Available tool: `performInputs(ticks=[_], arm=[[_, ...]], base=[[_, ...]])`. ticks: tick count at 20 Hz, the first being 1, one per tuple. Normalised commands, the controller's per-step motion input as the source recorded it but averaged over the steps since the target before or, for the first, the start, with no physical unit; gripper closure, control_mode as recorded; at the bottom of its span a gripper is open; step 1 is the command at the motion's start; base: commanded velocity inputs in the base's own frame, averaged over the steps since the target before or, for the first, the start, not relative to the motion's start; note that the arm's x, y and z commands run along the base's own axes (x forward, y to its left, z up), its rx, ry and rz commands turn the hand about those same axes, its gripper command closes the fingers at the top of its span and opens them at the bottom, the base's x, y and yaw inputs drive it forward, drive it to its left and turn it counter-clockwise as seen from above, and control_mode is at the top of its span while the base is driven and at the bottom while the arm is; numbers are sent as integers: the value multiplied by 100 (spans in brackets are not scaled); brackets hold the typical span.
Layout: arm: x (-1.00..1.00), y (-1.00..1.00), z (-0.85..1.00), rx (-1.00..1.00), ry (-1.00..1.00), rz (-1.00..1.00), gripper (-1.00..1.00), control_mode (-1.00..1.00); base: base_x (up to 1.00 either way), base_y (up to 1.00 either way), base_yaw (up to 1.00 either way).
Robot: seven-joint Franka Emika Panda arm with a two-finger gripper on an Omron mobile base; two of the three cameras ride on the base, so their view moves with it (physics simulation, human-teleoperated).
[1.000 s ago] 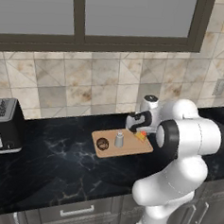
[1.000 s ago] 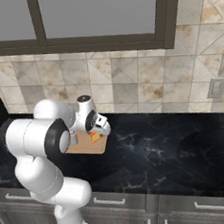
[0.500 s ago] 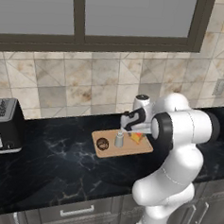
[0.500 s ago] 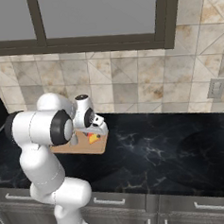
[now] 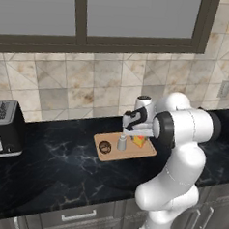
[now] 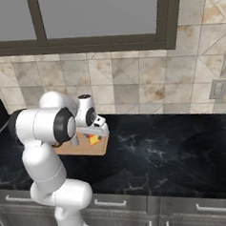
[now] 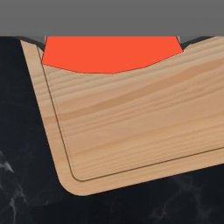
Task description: Retrieve the reheated potato from the microwave, then place the potato, cheese, and condiment on the cutting board.
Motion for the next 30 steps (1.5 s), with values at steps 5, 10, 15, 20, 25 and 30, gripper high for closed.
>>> performInputs(ticks=[5, 10, 15, 20, 25, 30], arm=[[-4, 9, -16, 8, 0, 0, 100, -100], [-22, 11, -10, 6, 0, 0, -100, -100], [-27, 3, 3, 4, 0, 0, -100, -100], [-1, 3, 2, 0, 0, -1, -100, -100], [7, 8, 2, 0, 0, -2, -100, -100], [3, 13, 31, 0, 0, -2, -100, -100]], base=[[0, 0, 0], [0, 0, 0], [0, 0, 0], [0, 0, 0], [0, 0, 0], [0, 0, 0]])
